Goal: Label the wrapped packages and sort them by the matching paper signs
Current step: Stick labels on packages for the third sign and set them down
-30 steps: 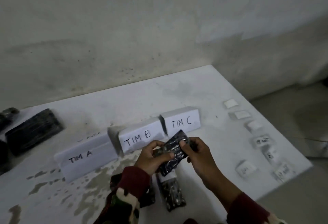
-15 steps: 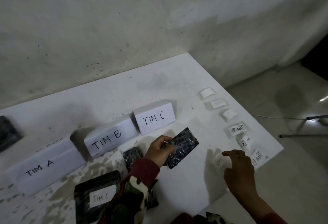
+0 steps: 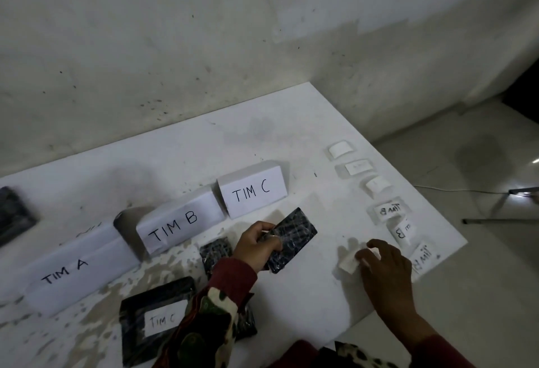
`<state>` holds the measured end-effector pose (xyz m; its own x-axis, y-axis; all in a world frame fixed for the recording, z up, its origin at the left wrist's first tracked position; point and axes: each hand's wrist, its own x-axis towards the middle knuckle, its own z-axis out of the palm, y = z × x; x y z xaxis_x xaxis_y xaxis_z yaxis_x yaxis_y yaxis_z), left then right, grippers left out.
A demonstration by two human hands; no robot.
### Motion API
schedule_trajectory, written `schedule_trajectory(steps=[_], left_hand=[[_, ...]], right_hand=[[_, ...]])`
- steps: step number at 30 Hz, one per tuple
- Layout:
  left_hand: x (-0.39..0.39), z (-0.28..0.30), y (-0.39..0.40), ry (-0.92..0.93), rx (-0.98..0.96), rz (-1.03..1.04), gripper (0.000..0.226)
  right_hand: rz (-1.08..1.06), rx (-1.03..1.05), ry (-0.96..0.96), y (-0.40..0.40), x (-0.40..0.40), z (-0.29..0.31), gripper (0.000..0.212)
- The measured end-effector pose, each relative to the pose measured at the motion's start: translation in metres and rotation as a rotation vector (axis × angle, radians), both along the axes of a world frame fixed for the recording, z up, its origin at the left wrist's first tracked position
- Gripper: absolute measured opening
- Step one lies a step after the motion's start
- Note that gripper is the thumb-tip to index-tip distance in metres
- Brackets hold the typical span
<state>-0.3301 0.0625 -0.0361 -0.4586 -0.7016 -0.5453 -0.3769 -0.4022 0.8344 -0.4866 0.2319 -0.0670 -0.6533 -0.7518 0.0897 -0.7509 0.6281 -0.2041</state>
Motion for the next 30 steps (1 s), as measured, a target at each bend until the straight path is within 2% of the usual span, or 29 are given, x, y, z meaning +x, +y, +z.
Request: schedule_trajectory(steps=[4,7,10,14,17,24,30], left_hand=[[0.002,0.001,-0.002,0.008,-0.001,0.038,0.027],[0.005,0.003,-0.003,0.026,0.007,0.065,0.028],[0.008,0.004,-0.003,0.035,0.009,0.088,0.027],[0.017,0.007,-0.006,0.031,-0.031,0.11,0.029],[0.027,0.008,-0.008,0.025,-0.06,0.127,0.031],[0.041,0.011,-0.014,0.086,-0.036,0.232,0.026],[0.044,0.006,-0.016,0.136,0.038,0.3,0.035]], right_hand=[[-0.092,-0.174,-0.122,-0.01,0.0,0.009,0.021],[-0.049,-0.284,-0.214,-0.021,0.001,0.02,0.013],[-0.115,-0.376,-0.56,-0.036,0.005,0.033,0.015],[-0.175,-0.408,-0.896,-0.053,0.011,0.045,0.014],[-0.213,-0.452,-1.129,-0.065,0.016,0.052,0.025],[-0.121,-0.421,-1.213,-0.084,0.032,0.063,0.016],[-0.014,-0.398,-1.297,-0.101,0.048,0.071,0.009]])
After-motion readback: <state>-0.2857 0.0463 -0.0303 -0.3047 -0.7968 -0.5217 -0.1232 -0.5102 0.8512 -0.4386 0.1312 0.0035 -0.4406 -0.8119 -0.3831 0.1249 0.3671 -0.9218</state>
